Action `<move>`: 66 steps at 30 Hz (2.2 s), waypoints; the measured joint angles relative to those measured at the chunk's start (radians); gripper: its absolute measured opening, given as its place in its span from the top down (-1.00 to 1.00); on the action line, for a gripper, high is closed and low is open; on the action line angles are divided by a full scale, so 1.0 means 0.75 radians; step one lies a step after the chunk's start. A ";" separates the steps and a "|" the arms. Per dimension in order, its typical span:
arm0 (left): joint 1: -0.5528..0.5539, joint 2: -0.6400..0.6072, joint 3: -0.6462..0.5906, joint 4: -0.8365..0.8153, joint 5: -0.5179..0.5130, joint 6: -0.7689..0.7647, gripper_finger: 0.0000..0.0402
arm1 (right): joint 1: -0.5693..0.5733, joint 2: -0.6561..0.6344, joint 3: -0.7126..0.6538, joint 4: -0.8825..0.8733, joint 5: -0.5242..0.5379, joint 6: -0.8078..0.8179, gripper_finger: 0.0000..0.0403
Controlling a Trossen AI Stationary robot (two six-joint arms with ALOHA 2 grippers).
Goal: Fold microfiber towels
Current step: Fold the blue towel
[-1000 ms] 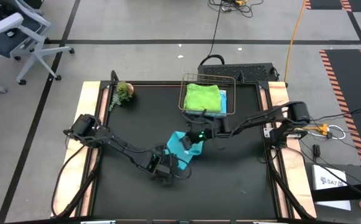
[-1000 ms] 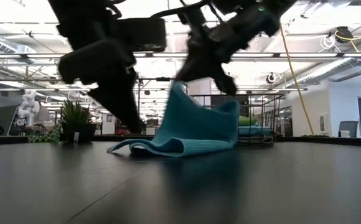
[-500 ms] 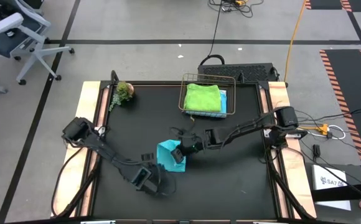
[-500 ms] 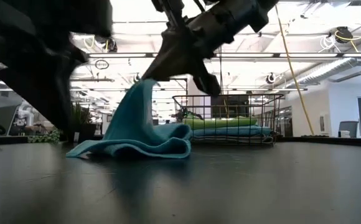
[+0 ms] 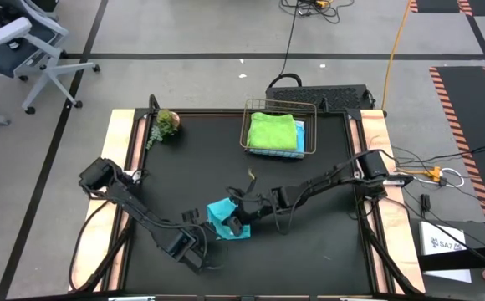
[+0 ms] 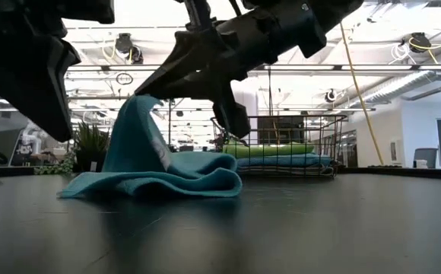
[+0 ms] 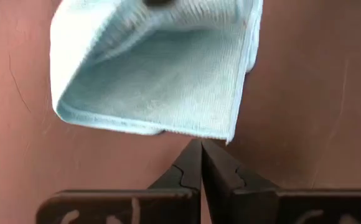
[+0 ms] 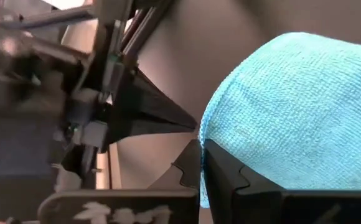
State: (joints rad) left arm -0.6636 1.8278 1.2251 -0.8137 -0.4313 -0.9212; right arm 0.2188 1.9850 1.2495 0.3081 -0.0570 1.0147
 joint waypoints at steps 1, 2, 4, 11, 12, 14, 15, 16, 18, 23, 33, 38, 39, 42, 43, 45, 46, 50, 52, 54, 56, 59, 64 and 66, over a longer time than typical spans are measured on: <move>-0.001 0.000 0.000 0.003 -0.010 -0.007 0.96 | 0.003 0.000 0.000 0.004 -0.001 -0.012 1.00; -0.001 0.000 0.000 0.002 -0.016 -0.008 0.98 | 0.008 0.001 -0.001 0.011 -0.008 -0.021 1.00; 0.000 0.000 0.000 0.001 -0.020 -0.013 0.99 | 0.019 0.000 -0.001 0.014 -0.038 -0.069 0.98; 0.003 0.001 0.000 -0.002 -0.020 -0.022 0.86 | 0.067 0.000 -0.001 -0.006 -0.064 -0.157 0.79; 0.003 0.001 0.000 -0.001 -0.020 -0.022 0.85 | 0.070 0.000 -0.001 -0.006 -0.063 -0.157 0.74; 0.003 0.001 0.000 -0.002 -0.020 -0.022 0.84 | 0.073 0.000 -0.001 -0.007 -0.063 -0.157 0.63; 0.003 0.001 0.000 -0.002 -0.020 -0.022 0.84 | 0.075 0.000 -0.001 -0.004 -0.062 -0.154 0.57; 0.003 0.001 0.000 -0.002 -0.020 -0.022 0.84 | 0.075 0.000 -0.001 0.004 -0.062 -0.152 0.52; 0.003 0.001 0.000 -0.006 -0.020 -0.022 0.85 | 0.075 0.000 -0.001 0.015 -0.066 -0.155 0.41; 0.006 0.002 0.000 -0.027 -0.063 -0.047 0.85 | 0.061 0.000 -0.001 0.006 -0.069 -0.193 0.27; 0.124 0.002 0.000 -0.026 -0.140 -0.101 0.85 | 0.039 -0.001 -0.001 -0.466 -0.030 -0.254 0.34; 0.181 0.002 0.000 -0.025 -0.140 -0.101 0.85 | 0.042 -0.003 -0.002 -0.628 -0.031 -0.254 0.35; 0.190 0.002 0.000 -0.023 -0.140 -0.100 0.85 | 0.042 -0.004 -0.002 -0.643 -0.032 -0.254 0.35; 0.217 0.002 0.000 -0.009 -0.139 -0.089 0.85 | 0.042 -0.005 -0.002 -0.675 -0.031 -0.254 0.36; 0.225 0.002 0.000 -0.001 -0.139 -0.078 0.85 | 0.042 -0.005 -0.001 -0.686 -0.032 -0.254 0.36; 0.239 0.002 0.000 0.005 -0.139 -0.071 0.85 | 0.042 -0.005 -0.001 -0.696 -0.033 -0.252 0.36; 0.245 0.002 0.000 0.003 -0.139 -0.070 0.85 | 0.042 -0.005 -0.001 -0.695 -0.040 -0.241 0.36; 0.259 0.002 0.000 0.001 -0.134 -0.048 0.85 | 0.040 -0.005 -0.001 -0.676 -0.195 -0.177 0.36; 0.262 0.003 0.000 0.001 -0.133 -0.031 0.85 | 0.042 -0.005 -0.002 -0.669 -0.264 -0.153 0.36; 0.264 0.003 0.000 0.001 -0.133 -0.021 0.85 | 0.047 -0.011 -0.003 -0.669 -0.282 -0.147 0.36; 0.265 0.003 0.000 0.000 -0.133 -0.021 0.85 | 0.051 -0.020 -0.005 -0.660 -0.278 -0.147 0.36; 0.265 0.003 0.000 0.000 -0.133 -0.021 0.85 | 0.052 -0.031 -0.005 -0.592 -0.275 -0.147 0.36; 0.265 0.003 0.000 -0.001 -0.132 -0.016 0.85 | 0.055 -0.033 -0.005 -0.480 -0.224 -0.181 0.36; 0.265 0.003 0.000 -0.001 -0.131 -0.019 0.85 | 0.057 -0.033 -0.005 -0.466 -0.197 -0.185 0.36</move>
State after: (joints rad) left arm -0.4648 1.8297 1.2251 -0.8143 -0.5297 -0.9352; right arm 0.2619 1.9606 1.2461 -0.0412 -0.2050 0.8761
